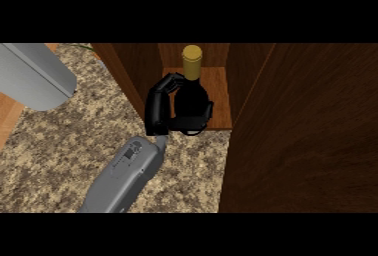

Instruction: Pick up the wine, place it into the cabinet and close the cabinet

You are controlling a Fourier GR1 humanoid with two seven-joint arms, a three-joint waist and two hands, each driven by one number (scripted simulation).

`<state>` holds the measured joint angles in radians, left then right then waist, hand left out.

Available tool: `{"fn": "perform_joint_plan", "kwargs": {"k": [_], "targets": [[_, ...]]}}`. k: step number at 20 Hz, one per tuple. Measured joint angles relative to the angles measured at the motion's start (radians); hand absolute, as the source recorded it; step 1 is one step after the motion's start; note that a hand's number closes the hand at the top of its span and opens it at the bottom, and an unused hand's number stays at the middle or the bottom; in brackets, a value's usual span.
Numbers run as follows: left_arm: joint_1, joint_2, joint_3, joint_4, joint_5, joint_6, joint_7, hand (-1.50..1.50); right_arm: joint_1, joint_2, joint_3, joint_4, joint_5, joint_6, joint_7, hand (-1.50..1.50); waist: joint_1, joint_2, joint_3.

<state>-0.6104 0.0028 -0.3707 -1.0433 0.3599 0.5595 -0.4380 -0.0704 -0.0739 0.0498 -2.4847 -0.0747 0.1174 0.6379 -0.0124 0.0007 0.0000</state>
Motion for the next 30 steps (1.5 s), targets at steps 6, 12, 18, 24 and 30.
{"fn": "perform_joint_plan", "kwargs": {"k": [6,12,18,24,30], "targets": [[-0.052,0.012,0.067,0.087,0.02,-0.06,-0.006,1.5,0.008,0.025,0.034,0.0,0.004,-0.011,-0.007,-1.5,0.001,0.0,0.0],[-0.146,0.003,0.111,0.201,0.047,-0.093,0.005,1.5,0.025,0.03,0.046,-0.002,0.007,-0.011,-0.016,-1.5,-0.004,0.001,0.0],[-0.233,0.002,0.154,0.346,0.056,-0.119,-0.03,1.5,0.006,0.036,0.049,0.0,0.007,-0.019,0.0,-1.5,-0.007,0.001,0.0],[-0.326,0.0,0.205,0.491,0.061,-0.125,-0.106,1.5,-0.002,0.026,0.029,0.007,0.001,-0.004,-0.004,-1.5,-0.014,0.003,-0.001],[-0.402,0.002,0.246,0.613,0.053,-0.099,-0.21,1.5,-0.005,0.035,0.037,0.008,-0.002,-0.001,-0.004,-1.5,-0.023,0.006,-0.001]]}}
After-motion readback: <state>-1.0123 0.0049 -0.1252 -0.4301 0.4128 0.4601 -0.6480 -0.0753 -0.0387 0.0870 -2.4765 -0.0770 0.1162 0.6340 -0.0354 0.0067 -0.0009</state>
